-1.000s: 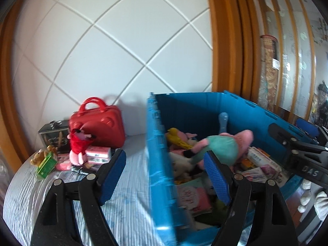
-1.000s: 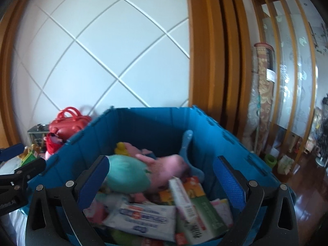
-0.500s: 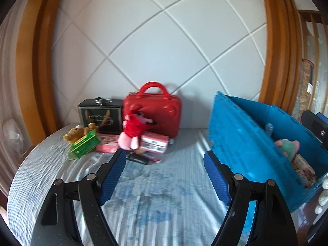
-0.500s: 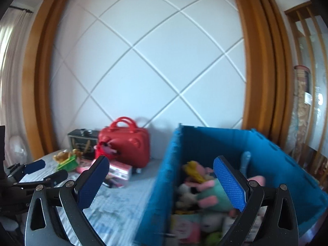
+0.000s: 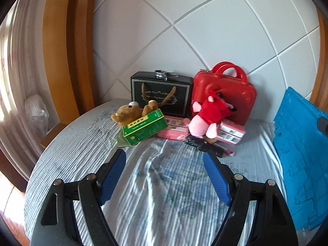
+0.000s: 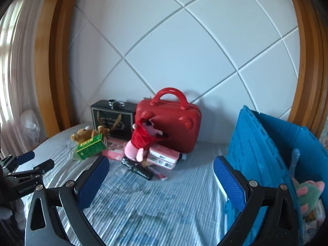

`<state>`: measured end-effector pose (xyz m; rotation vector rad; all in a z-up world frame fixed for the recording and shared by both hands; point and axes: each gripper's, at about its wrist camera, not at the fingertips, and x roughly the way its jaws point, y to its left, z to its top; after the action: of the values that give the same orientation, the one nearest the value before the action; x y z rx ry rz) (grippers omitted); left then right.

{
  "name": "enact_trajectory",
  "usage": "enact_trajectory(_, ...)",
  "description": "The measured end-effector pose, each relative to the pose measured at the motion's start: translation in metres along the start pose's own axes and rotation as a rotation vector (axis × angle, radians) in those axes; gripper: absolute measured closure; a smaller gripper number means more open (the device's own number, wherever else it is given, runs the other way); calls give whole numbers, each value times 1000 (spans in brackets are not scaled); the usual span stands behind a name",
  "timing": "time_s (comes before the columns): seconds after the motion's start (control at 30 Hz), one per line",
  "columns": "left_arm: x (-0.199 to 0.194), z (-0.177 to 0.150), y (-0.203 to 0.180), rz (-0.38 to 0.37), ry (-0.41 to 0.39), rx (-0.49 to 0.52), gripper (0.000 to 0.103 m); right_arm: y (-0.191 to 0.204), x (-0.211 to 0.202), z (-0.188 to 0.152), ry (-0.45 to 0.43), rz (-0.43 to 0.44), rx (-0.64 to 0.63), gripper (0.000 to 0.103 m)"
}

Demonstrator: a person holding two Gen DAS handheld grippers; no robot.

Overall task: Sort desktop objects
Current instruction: 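Move both grippers back toward the pile on the bed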

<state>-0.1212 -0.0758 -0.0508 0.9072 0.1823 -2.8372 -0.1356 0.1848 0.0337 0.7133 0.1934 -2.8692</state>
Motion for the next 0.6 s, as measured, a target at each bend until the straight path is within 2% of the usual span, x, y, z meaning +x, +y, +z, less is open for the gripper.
enact_trajectory(0.1, 39, 7, 17, 37, 44, 2, 25, 2, 42, 4, 51, -3, 1, 0)
enact_trajectory(0.23, 90, 17, 27, 39, 95, -8, 25, 9, 114, 14, 115, 3, -18, 0)
enact_trajectory(0.4, 157, 31, 18, 18, 143, 3, 25, 13, 209, 40, 174, 17, -6, 0)
enact_trajectory(0.5, 201, 45, 9, -1, 157, -4, 25, 7, 264, 53, 208, 19, 51, 0)
enact_trajectory(0.53, 215, 51, 4, -10, 161, -4, 25, 1, 283, 56, 226, 4, 72, 4)
enact_trajectory(0.57, 233, 57, -2, -18, 166, 3, 25, -6, 299, 57, 242, -8, 91, 16)
enact_trajectory(0.6, 250, 64, -9, -16, 169, 15, 25, -13, 310, 58, 252, -17, 104, 24)
